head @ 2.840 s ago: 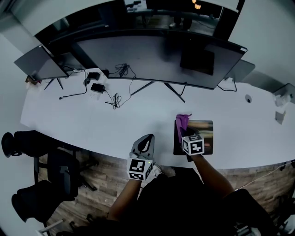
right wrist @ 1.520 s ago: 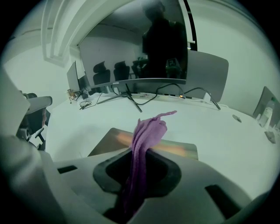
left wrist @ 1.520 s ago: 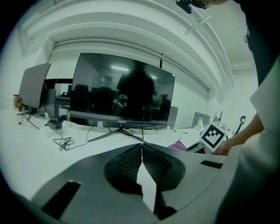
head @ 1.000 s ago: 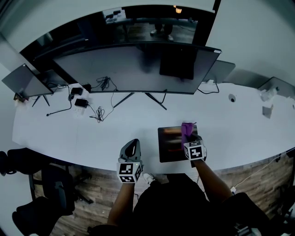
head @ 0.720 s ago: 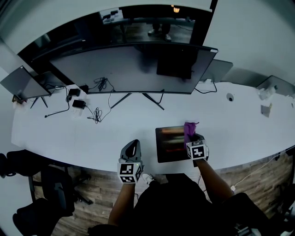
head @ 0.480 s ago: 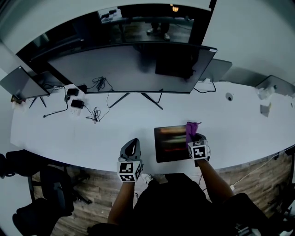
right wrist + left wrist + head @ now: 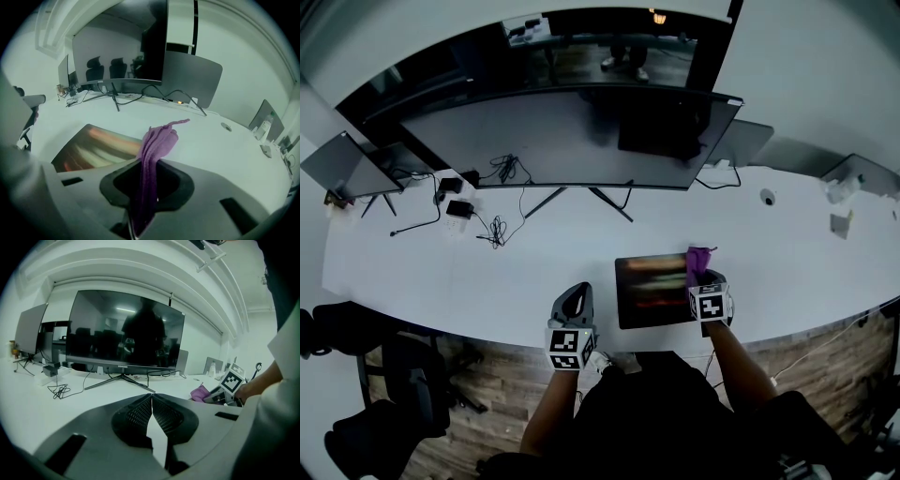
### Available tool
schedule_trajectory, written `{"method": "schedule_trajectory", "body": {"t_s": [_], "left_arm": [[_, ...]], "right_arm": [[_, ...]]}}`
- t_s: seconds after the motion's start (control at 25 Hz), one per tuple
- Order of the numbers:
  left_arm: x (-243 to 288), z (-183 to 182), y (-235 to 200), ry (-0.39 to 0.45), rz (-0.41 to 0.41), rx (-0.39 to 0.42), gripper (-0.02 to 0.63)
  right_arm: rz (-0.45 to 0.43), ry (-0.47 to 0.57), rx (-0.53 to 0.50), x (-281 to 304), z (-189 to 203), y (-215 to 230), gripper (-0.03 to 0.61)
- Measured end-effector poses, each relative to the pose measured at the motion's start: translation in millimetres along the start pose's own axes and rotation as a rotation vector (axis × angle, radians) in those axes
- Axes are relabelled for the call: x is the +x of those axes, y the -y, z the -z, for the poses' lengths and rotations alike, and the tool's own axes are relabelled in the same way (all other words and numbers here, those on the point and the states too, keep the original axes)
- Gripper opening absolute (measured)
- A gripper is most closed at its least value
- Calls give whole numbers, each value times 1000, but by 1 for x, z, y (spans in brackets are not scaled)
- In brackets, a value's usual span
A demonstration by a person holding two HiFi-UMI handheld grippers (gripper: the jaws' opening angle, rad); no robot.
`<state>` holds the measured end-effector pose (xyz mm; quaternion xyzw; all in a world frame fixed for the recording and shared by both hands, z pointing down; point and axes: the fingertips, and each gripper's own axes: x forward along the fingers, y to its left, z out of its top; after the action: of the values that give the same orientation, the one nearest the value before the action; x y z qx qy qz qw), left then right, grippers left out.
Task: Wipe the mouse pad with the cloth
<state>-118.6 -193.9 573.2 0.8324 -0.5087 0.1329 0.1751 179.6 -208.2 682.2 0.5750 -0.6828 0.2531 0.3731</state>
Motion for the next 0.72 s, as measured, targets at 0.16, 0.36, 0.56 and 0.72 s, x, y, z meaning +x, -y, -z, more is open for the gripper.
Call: {"method": "schedule_trajectory", "body": {"t_s": [0.16,0.36,0.56,0.72], "left_arm": [[-6,3,0,4,1,3,21],[-14,10,3,-4,11,3,21],[-22,13,2,4,17,7,21],[-30,14,3,3,25,2,21]], "right_arm": [[-4,18,9,-7,-6,-3,67],[-29,62,-6,-21,-22,-20,67],[-89,117,-5,-39,-40,-52,67],[-146,152,-2,-53,-50,-82,67]]}}
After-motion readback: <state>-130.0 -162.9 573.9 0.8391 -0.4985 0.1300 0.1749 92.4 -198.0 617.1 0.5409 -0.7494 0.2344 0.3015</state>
